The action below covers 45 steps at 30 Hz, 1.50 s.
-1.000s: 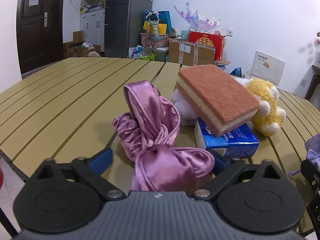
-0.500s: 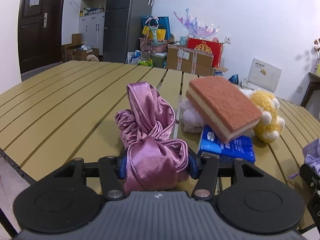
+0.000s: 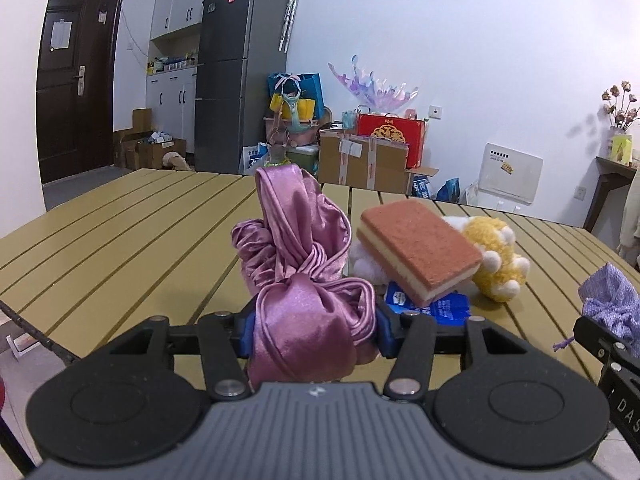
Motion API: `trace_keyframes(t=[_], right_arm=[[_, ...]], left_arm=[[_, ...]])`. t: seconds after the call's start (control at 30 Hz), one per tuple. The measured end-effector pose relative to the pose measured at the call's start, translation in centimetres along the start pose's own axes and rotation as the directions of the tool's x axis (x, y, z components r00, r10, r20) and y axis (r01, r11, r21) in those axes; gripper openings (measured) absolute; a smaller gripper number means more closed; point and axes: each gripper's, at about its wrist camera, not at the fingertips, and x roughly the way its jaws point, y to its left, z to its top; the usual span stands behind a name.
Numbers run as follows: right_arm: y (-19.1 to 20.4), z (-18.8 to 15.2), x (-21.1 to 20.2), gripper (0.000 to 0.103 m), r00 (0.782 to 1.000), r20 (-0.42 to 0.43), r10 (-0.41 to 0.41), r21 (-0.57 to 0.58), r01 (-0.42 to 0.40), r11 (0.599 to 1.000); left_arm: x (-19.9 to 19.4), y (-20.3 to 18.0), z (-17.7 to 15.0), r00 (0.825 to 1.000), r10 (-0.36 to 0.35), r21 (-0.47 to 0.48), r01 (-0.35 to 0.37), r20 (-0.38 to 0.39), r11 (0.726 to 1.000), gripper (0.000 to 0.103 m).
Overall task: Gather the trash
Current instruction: 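Carry the pink bag and lilac cloth down over the black bin with both grippers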
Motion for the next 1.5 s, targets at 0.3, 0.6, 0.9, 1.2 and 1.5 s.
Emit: trace_keyframes(t=[0.3, 0.6, 0.9, 1.2, 1.5], right_arm=[[-0.3, 1.4, -4.6, 0.036, 1.000, 0.025, -0.001, -0.013, 0.001, 1.000], [0.5, 1.9, -10.0, 0.036, 0.999, 0.031, 0.017, -0.034, -0.016, 0.999], [1.1, 1.4, -14.7, 0.036, 0.999, 0.005, 0.041, -0.057, -0.041, 0.998], [1.5, -0.3, -17.6, 0.036, 0.996, -0.066, 0.059, -0.071, -0.064, 0.995], [1.8, -2.2, -19.2, 0.036, 0.988, -0.136, 0.068, -0.080, -0.080, 0.994]], left_arm=[[-4.0, 0.1, -0.4, 1.000, -0.022, 0.023, 0.022, 0.012, 0.999, 0.054], [-8.9, 0.5, -1.5, 0.999, -0.037, 0.059, 0.037, 0.000, 0.998, 0.054], [-12.9, 1.5, -2.7, 0.999, -0.037, 0.090, 0.038, -0.015, 0.995, 0.054], [-15.5, 2.0, -4.9, 0.997, -0.035, 0.131, 0.043, -0.063, 0.991, 0.054], [-16.4, 2.9, -8.1, 0.987, -0.033, 0.159, 0.058, -0.154, 0.986, 0.054]])
